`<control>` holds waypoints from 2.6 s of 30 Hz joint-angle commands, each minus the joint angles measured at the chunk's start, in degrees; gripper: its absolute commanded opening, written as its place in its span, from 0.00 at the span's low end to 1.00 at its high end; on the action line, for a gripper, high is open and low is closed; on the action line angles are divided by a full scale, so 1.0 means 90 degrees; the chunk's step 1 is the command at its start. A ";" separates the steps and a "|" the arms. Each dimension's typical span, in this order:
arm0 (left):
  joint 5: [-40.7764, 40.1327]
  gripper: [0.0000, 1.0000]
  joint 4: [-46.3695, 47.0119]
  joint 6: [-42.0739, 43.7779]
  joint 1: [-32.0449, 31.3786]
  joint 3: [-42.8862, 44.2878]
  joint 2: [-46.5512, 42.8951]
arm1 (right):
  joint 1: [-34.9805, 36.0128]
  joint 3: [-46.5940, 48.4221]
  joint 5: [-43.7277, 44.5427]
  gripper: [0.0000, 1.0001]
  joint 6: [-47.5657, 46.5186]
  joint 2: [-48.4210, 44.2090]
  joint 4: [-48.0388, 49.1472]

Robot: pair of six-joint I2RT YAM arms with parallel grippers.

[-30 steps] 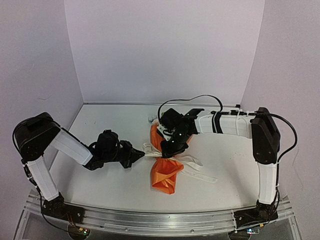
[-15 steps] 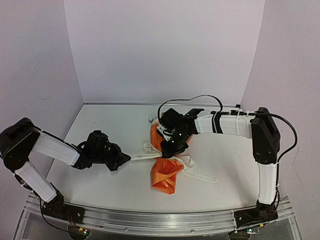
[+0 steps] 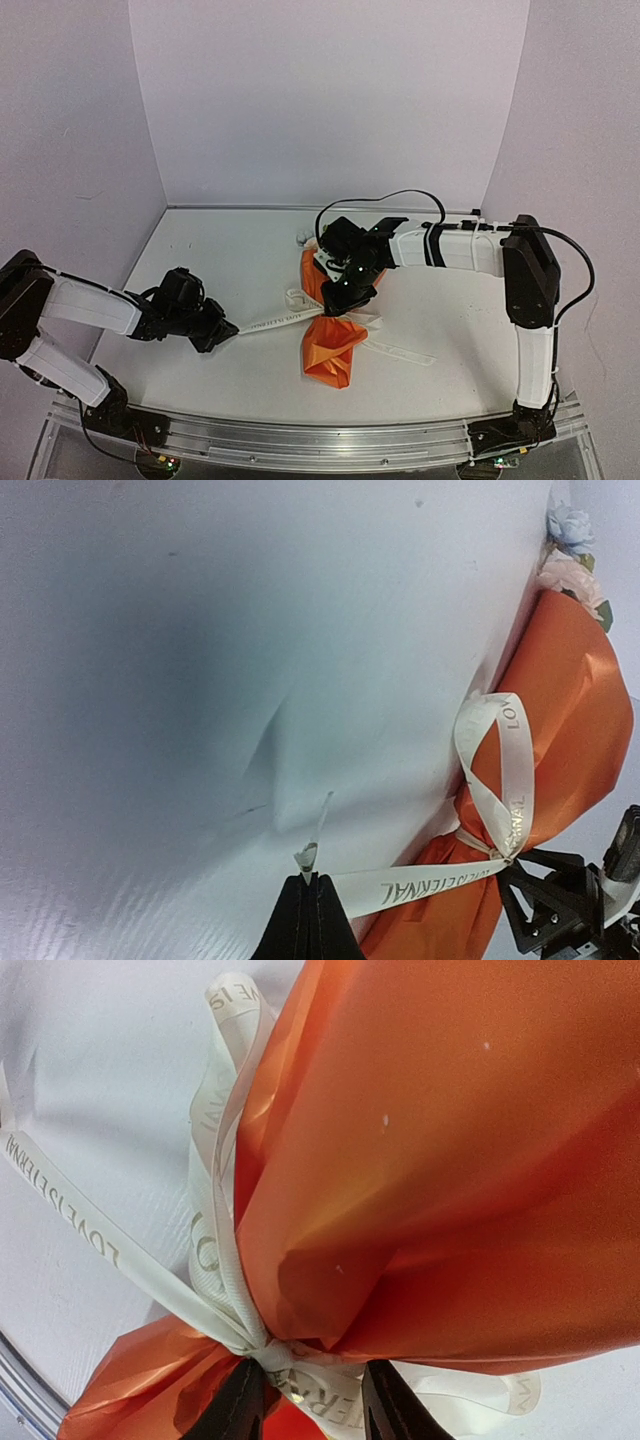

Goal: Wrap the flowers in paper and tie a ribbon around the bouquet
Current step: Tie the half-tied ribbon around the folded bouquet.

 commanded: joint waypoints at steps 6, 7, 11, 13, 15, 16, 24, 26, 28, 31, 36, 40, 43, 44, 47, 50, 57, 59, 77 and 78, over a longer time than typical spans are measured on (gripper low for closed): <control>-0.0201 0.00 -0.0712 0.0653 0.0139 -0.0063 -0.0400 | -0.0001 0.0067 0.0140 0.36 -0.0057 -0.0221 -0.0148; -0.0209 0.00 -0.0768 0.0767 0.0140 0.0009 -0.0425 | -0.0005 0.0064 0.0113 0.36 -0.0047 -0.0257 -0.0148; -0.0255 0.18 -0.1088 0.1268 0.0139 0.0328 -0.0551 | -0.0009 0.0060 -0.0048 0.39 0.0048 -0.0504 -0.0152; -0.0305 0.41 -0.1381 0.1647 0.0146 0.0594 -0.0647 | -0.0009 -0.0020 -0.0093 0.42 0.0092 -0.0752 -0.0157; -0.0447 0.53 -0.1743 0.2113 0.0146 0.0914 -0.0772 | -0.0012 -0.0219 -0.0041 0.45 0.0082 -0.1053 -0.0149; -0.0525 0.56 -0.1907 0.2357 0.0146 0.1087 -0.0816 | -0.0014 -0.0332 0.0022 0.47 0.0066 -0.1216 -0.0150; 0.0010 0.57 -0.2361 0.4984 0.0155 0.3108 0.0311 | -0.0254 -0.2023 0.0422 0.51 0.0310 -0.2585 0.0202; 0.0458 0.55 -0.2368 0.5478 0.0158 0.3633 0.0912 | -0.0330 -0.2558 0.0537 0.52 0.0553 -0.2846 0.0497; 0.0826 0.53 -0.2297 0.5840 0.0148 0.4036 0.1467 | -0.0412 -0.3124 0.0682 0.52 0.0837 -0.3075 0.0847; 0.1003 0.50 -0.2524 0.6167 0.0148 0.4549 0.2199 | -0.0522 -0.3668 0.0889 0.52 0.1321 -0.3285 0.1172; 0.1381 0.49 -0.2607 0.6328 0.0123 0.4982 0.2943 | -0.0567 -0.4420 0.1214 0.51 0.1982 -0.3357 0.2104; 0.1499 0.49 -0.2556 0.6316 0.0091 0.5169 0.3272 | -0.0564 -0.4650 0.1346 0.49 0.2277 -0.3097 0.2845; 0.1501 0.48 -0.2543 0.6247 0.0045 0.5236 0.3462 | -0.0565 -0.4657 0.1445 0.47 0.2379 -0.2756 0.3273; 0.1477 0.48 -0.2553 0.6236 0.0022 0.5259 0.3519 | -0.0562 -0.4675 0.1467 0.46 0.2397 -0.2654 0.3441; 0.1361 0.47 -0.2574 0.6243 -0.0051 0.5320 0.3647 | -0.0569 -0.4764 0.1515 0.45 0.2424 -0.2412 0.3944; 0.1240 0.46 -0.2607 0.6231 -0.0081 0.5397 0.3788 | -0.0563 -0.4753 0.1602 0.44 0.2447 -0.2231 0.4117; 0.0586 0.48 -0.2608 0.6127 -0.0131 0.5596 0.3961 | -0.0562 -0.4883 0.1804 0.43 0.2535 -0.2037 0.4466; 0.0488 0.47 -0.2573 0.6081 -0.0135 0.5658 0.4012 | -0.0560 -0.4925 0.1856 0.43 0.2536 -0.1961 0.4563; 0.0330 0.32 -0.2522 0.6027 -0.0134 0.5631 0.4051 | -0.0277 -0.5871 0.1701 0.42 0.1994 -0.2240 0.6160; 0.0359 0.31 -0.2520 0.6020 -0.0135 0.5638 0.4067 | -0.0276 -0.5953 0.1723 0.42 0.1968 -0.2261 0.6205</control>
